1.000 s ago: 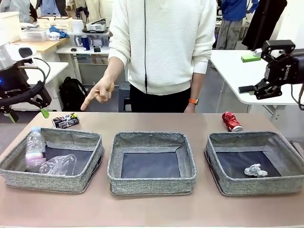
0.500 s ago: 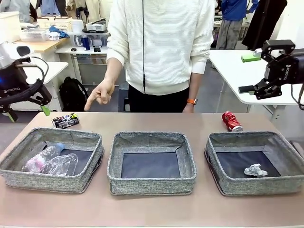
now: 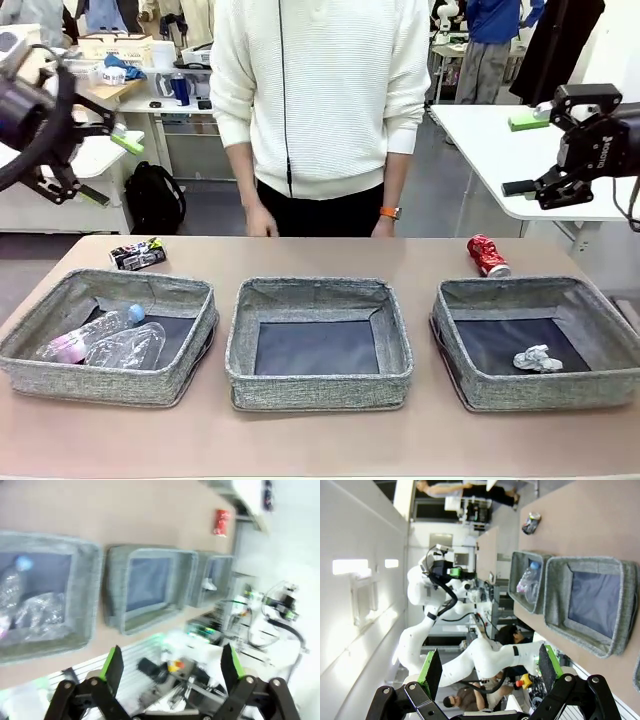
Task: Sort the waste into the appropriate baskets.
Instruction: Place the picked waste into the Fabric basket indicated by the person.
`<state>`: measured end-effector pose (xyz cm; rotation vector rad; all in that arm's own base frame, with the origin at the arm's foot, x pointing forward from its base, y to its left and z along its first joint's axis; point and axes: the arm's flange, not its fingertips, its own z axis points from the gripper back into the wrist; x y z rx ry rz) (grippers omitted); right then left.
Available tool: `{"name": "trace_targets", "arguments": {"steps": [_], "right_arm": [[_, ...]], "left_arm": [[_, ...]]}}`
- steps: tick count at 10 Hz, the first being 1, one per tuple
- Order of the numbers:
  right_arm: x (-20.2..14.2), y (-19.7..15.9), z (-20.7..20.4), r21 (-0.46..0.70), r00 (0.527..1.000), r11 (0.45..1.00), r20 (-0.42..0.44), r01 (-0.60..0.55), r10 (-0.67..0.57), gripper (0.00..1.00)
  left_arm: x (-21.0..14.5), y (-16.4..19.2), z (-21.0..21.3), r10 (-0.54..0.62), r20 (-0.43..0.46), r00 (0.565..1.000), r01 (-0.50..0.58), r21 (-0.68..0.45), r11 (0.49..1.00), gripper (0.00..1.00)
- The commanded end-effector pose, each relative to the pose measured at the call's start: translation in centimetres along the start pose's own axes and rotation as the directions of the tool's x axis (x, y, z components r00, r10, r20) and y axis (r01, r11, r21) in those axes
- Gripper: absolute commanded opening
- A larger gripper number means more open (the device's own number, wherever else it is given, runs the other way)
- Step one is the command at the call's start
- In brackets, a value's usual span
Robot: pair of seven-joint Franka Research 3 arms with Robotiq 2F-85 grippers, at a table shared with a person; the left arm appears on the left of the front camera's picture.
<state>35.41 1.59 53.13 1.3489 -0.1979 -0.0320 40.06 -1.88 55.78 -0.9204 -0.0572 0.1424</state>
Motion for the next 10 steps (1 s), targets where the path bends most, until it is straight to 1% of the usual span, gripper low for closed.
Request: {"name": "trace_targets", "arguments": {"steps": [1,2,3,4,5,10], "right_arm": [[0.0,0.3,0.0,-0.007,1.0,1.0,-0.005,0.017,-0.017,1.0],[0.0,0.3,0.0,-0.007,1.0,1.0,-0.005,0.017,-0.017,1.0],[0.0,0.3,0.0,-0.007,1.0,1.0,-0.005,0.017,-0.017,1.0],[0.0,0.3,0.0,-0.007,1.0,1.0,-0.005,0.017,-0.017,1.0],[0.0,0.3,0.0,-0.007,1.0,1.0,-0.005,0.017,-0.017,1.0],[0.0,0.3,0.0,-0.007,1.0,1.0,-0.005,0.017,-0.017,1.0]], "left_arm": [[1.2,4.8,0.2,-0.004,-0.193,0.981,-0.1,-0.527,0.844,1.0],[1.5,5.9,0.2,-0.031,-0.133,0.991,-0.06,-0.625,0.778,1.0],[1.8,6.2,0.3,-0.012,-0.094,0.995,-0.055,-0.674,0.737,1.0],[1.9,6.1,0.3,-0.02,-0.061,0.998,-0.027,-0.683,0.73,1.0],[1.4,6.0,1.3,0.0,-0.035,0.999,-0.018,-0.496,0.868,1.0],[1.4,6.0,1.3,0.0,-0.035,0.999,-0.018,-0.496,0.868,1.0]]}}
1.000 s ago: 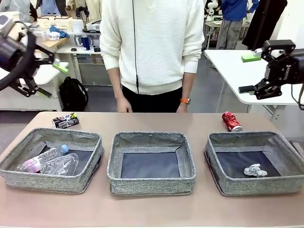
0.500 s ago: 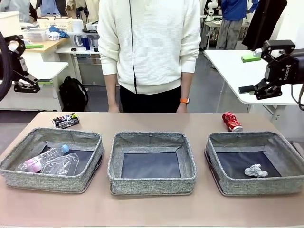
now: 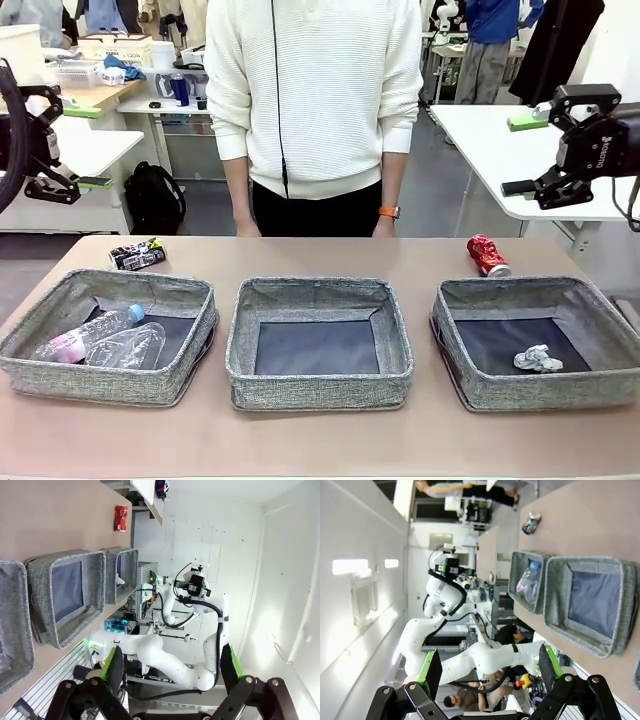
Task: Sort the waste into the appropriate baskets.
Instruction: Place the picked waste into the Fabric basket indicated by the person, then pick up the waste item pointed out by the person.
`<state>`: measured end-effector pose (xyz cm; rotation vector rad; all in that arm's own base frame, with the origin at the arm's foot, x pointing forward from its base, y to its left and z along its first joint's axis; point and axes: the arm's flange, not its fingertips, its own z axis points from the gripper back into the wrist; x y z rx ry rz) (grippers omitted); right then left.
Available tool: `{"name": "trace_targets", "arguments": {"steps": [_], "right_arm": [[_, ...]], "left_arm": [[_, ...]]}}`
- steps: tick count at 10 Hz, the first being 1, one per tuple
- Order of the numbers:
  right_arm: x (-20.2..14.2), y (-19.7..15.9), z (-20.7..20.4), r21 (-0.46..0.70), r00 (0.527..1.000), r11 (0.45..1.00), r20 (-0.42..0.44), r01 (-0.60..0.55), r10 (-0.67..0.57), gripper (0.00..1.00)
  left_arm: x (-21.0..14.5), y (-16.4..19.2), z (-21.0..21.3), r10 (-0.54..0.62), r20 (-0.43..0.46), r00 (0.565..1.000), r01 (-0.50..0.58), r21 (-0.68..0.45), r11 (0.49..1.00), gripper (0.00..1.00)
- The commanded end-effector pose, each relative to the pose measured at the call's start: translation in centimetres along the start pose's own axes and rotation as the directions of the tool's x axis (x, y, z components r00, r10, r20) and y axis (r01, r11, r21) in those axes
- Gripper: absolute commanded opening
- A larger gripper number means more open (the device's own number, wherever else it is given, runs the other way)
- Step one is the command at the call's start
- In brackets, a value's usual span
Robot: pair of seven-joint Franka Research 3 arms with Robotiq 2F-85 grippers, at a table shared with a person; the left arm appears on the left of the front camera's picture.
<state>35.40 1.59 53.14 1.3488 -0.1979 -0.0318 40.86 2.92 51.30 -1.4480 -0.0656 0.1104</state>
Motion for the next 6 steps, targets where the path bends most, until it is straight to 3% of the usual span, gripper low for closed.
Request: {"name": "trace_targets", "arguments": {"steps": [1,6], "right_arm": [[-0.02,0.31,0.03,-0.007,1.0,1.0,-0.004,0.017,-0.017,1.0],[-0.02,0.31,0.03,-0.007,1.0,1.0,-0.004,0.017,-0.017,1.0]], "left_arm": [[-0.13,-0.44,0.09,0.011,0.003,1.0,-0.011,0.007,1.0,1.0],[-0.13,-0.44,0.09,0.011,0.003,1.0,-0.011,0.007,1.0,1.0]]}}
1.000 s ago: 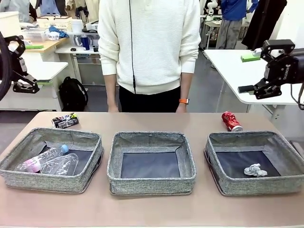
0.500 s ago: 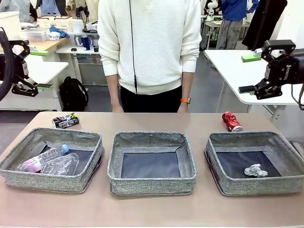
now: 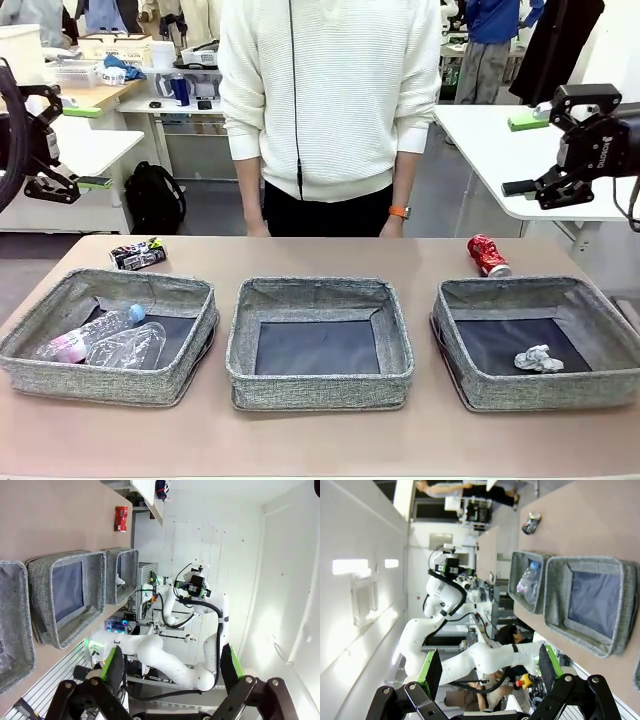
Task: Sort the waste into the appropriate baskets.
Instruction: Pick up the waste item pointed out by the person.
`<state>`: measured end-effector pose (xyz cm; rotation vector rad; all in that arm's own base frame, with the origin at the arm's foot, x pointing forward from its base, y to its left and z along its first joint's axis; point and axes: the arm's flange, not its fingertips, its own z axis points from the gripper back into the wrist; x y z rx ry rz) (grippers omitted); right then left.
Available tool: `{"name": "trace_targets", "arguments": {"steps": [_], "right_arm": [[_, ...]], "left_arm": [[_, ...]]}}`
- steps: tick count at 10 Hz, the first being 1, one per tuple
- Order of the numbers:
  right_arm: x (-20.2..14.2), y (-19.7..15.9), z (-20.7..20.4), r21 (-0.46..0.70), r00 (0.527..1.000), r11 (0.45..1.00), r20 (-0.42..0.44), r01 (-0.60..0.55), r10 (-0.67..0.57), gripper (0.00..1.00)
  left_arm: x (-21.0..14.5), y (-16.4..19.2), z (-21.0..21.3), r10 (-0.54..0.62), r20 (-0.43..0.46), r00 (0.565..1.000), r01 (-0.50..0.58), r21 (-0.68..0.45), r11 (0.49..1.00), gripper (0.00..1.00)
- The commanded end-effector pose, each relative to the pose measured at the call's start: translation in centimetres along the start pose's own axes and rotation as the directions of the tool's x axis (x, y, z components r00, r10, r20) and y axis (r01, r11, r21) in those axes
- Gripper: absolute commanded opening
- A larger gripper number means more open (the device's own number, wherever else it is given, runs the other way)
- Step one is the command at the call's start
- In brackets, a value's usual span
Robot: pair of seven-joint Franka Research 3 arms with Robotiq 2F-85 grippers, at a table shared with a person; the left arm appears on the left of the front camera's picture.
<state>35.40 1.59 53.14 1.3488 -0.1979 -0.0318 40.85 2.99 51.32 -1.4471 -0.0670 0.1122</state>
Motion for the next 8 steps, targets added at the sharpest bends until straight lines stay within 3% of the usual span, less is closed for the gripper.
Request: {"name": "trace_targets", "arguments": {"steps": [1,8], "right_arm": [[-0.02,0.31,0.03,-0.007,1.0,1.0,-0.004,0.017,-0.017,1.0],[-0.02,0.31,0.03,-0.007,1.0,1.0,-0.004,0.017,-0.017,1.0]], "left_arm": [[-0.13,-0.43,0.03,0.011,0.001,1.0,-0.011,0.006,1.0,1.0],[-0.13,-0.43,0.03,0.011,0.001,1.0,-0.011,0.006,1.0,1.0]]}}
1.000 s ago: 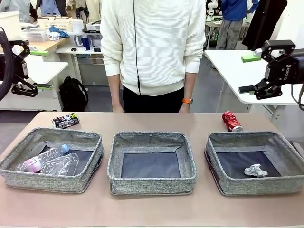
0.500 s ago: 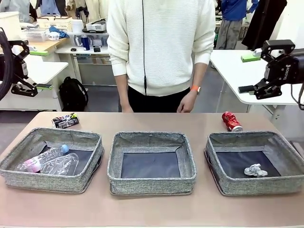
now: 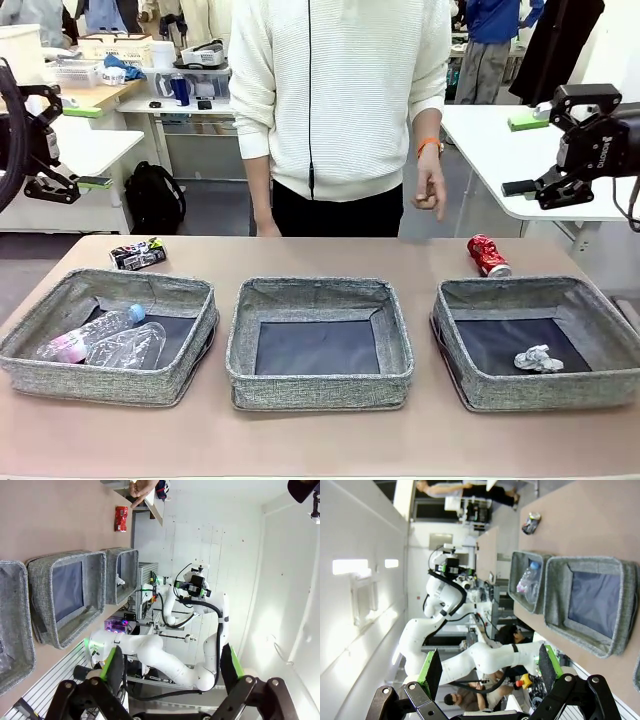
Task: Sort the waste into the appropriate baskets.
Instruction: Pick up the waste item pointed out by the person.
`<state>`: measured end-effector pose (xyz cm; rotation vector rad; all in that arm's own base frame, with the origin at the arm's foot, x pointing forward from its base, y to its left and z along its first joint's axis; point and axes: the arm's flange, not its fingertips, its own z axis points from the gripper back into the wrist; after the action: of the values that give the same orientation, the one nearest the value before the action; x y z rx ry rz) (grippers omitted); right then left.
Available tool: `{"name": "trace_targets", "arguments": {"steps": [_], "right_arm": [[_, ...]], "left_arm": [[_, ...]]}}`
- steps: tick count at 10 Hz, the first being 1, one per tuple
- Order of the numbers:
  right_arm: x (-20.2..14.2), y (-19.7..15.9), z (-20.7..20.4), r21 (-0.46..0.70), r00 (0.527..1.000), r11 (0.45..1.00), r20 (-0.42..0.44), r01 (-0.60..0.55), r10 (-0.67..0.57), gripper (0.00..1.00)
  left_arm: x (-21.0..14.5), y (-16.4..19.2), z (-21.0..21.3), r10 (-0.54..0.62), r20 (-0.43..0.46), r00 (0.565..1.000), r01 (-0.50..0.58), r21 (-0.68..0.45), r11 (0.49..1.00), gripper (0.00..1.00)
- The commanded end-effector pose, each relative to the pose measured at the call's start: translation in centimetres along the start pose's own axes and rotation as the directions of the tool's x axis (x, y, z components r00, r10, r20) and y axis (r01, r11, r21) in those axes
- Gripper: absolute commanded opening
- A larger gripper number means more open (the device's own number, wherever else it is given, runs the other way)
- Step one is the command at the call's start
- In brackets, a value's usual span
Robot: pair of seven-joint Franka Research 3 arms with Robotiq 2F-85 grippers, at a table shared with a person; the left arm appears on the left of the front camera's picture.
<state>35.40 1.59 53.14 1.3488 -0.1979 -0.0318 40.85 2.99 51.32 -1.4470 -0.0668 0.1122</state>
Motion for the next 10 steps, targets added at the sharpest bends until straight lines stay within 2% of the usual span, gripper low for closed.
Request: {"name": "trace_targets", "arguments": {"steps": [1,6,7,8,9,10], "right_arm": [[0.0,0.3,0.0,-0.007,1.0,1.0,-0.004,0.017,-0.017,1.0],[0.0,0.0,0.0,0.0,1.0,1.0,0.0,0.0,0.0,1.0],[1.8,0.1,-3.4,-0.777,0.881,0.532,0.459,0.337,0.112,1.0],[3.1,0.6,-6.7,-0.945,0.91,0.192,0.31,0.263,0.277,1.0],[4.8,0.5,-8.5,-0.927,0.897,-0.247,0.163,0.282,0.411,1.0],[6.5,-0.2,-8.9,-0.817,0.902,-0.509,0.031,0.27,0.43,1.0]], "left_arm": [[-0.1,-0.4,0.0,0.011,0.001,1.0,-0.011,0.006,1.0,1.0],[-0.1,-0.4,0.0,0.011,0.001,1.0,-0.011,0.006,1.0,1.0],[-0.1,-0.4,0.0,0.011,0.001,1.0,-0.011,0.006,1.0,1.0],[-0.1,-0.4,0.0,0.011,0.001,1.0,-0.011,0.006,1.0,1.0],[-0.1,-0.4,0.0,0.011,0.001,1.0,-0.011,0.006,1.0,1.0],[-0.1,-0.4,0.0,0.011,0.001,1.0,-0.011,0.006,1.0,1.0]]}}
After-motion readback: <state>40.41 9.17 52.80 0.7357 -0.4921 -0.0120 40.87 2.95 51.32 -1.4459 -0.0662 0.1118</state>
